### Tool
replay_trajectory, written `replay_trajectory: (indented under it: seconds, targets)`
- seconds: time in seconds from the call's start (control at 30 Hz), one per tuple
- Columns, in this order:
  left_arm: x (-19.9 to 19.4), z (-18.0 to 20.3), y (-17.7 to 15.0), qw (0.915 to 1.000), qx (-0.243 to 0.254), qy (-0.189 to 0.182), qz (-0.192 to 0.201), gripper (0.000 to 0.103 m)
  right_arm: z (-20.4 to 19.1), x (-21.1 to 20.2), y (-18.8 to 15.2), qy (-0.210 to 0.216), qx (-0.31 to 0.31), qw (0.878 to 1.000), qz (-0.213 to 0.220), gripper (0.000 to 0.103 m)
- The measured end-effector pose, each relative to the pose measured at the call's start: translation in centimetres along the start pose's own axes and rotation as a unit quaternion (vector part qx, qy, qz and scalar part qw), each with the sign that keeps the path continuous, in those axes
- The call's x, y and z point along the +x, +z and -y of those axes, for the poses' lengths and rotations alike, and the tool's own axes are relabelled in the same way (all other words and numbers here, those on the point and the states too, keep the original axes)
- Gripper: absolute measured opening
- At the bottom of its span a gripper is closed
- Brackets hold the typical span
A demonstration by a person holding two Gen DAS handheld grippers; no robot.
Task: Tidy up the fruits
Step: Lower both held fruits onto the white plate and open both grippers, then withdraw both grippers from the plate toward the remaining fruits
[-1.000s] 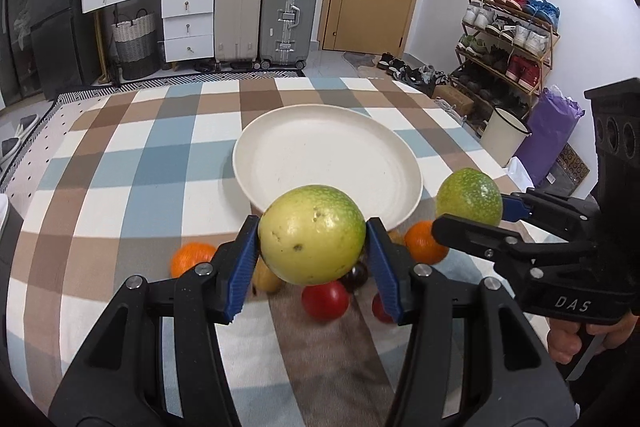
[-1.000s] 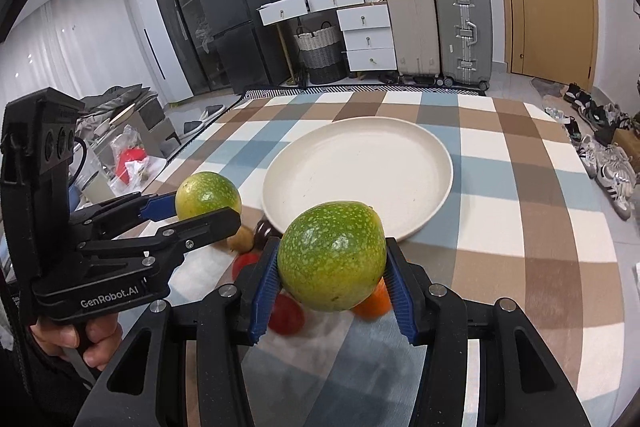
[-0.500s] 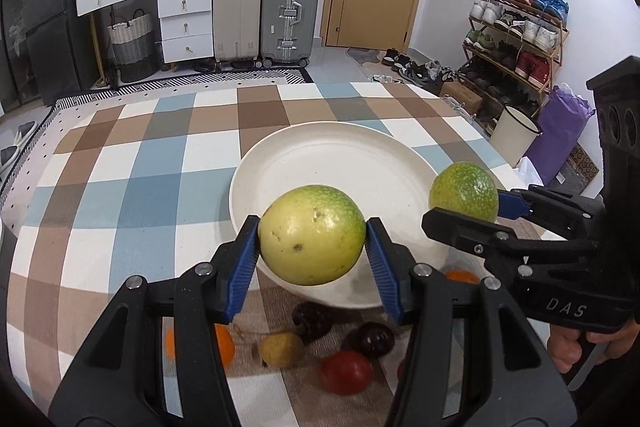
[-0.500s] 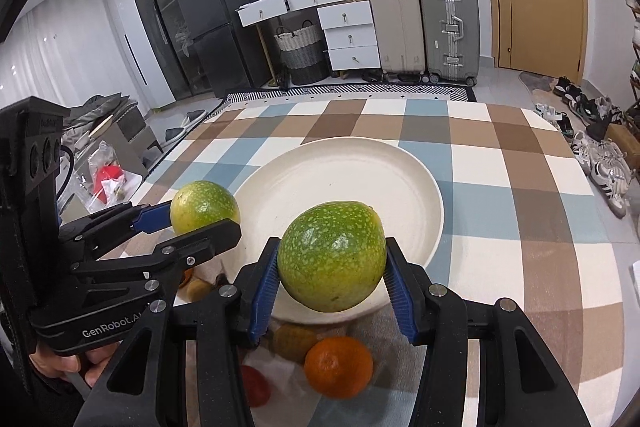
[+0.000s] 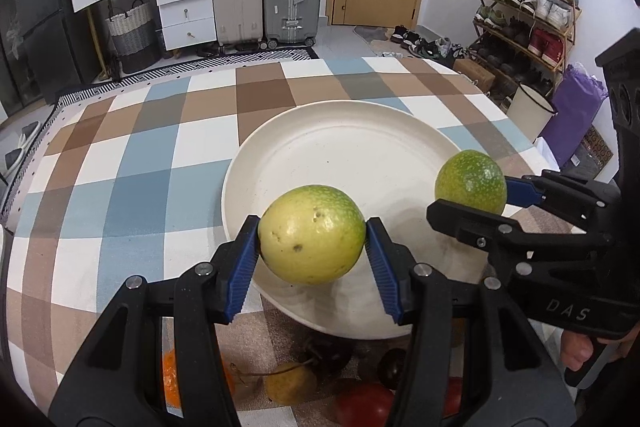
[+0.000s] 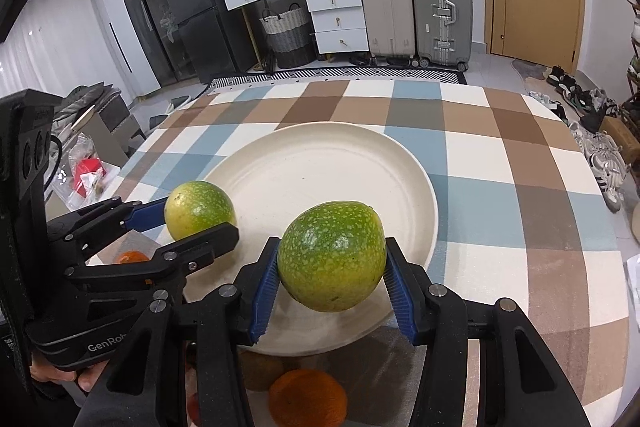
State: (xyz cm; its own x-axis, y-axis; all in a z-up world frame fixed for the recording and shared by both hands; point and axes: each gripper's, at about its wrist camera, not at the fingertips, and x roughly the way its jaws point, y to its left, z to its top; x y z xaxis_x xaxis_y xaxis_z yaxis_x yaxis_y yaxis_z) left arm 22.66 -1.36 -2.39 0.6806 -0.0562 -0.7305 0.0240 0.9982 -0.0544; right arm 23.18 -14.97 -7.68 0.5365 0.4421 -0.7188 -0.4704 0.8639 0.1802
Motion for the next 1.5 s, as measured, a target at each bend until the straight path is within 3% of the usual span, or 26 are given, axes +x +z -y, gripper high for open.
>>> replay_trajectory:
  seconds: [0.17, 0.27, 0.33, 0.4, 0.47, 0.5, 0.53, 1.0, 1.5]
  targets:
    - [-0.9, -0.5, 0.1, 0.9999, -0.013, -0.008, 0.007, 0.052, 0.6, -1.2, -0.1, 0.001, 0.002, 1.000, 0.019, 0.053]
    - [-2.1, -0.8, -0.2, 0.9998, -0.013, -0.007, 0.015, 0.061, 1.0, -2.2, -0.3, -0.004, 0.007, 1.000, 0.024, 0.067]
    - [-3.3, -1.1, -0.6, 0.9996, -0.016, 0.002, 0.023, 0.081, 1.2, -3.1, -0.7, -0.006, 0.010, 0.999, 0.030, 0.076]
    - [-4.6, -1.5, -1.1, 0.9992, -0.023, -0.002, 0.032, 0.087, 1.4, -3.9, -1.3, -0.004, 0.010, 1.000, 0.024, 0.090]
    - [-5.9, -1.7, -1.6, 0.9989, -0.024, -0.010, 0.039, 0.092, 1.5, -4.7, -1.7, 0.002, 0.011, 1.000, 0.018, 0.097]
    - [-6.6, -1.8, -1.8, 0.9989, -0.023, -0.007, 0.041, 0.100, 1.5, -5.2, -2.0, 0.001, 0.010, 1.000, 0.017, 0.101]
    - [-7.3, -1.8, -2.1, 0.9987, -0.023, -0.002, 0.045, 0.103, 1.5, -5.8, -2.3, -0.003, 0.009, 1.000, 0.018, 0.102]
    - [-12.8, -3.1, -6.6, 0.9978, -0.042, 0.014, 0.050, 0.103, 1.2, -9.7, -7.0, 0.015, 0.016, 1.000, 0.009, 0.103]
    - [-11.6, -5.3, -9.6, 0.9970, -0.070, 0.031, 0.016, 0.103, 0.0, -8.5, -8.9, 0.013, 0.004, 1.000, -0.017, 0.103]
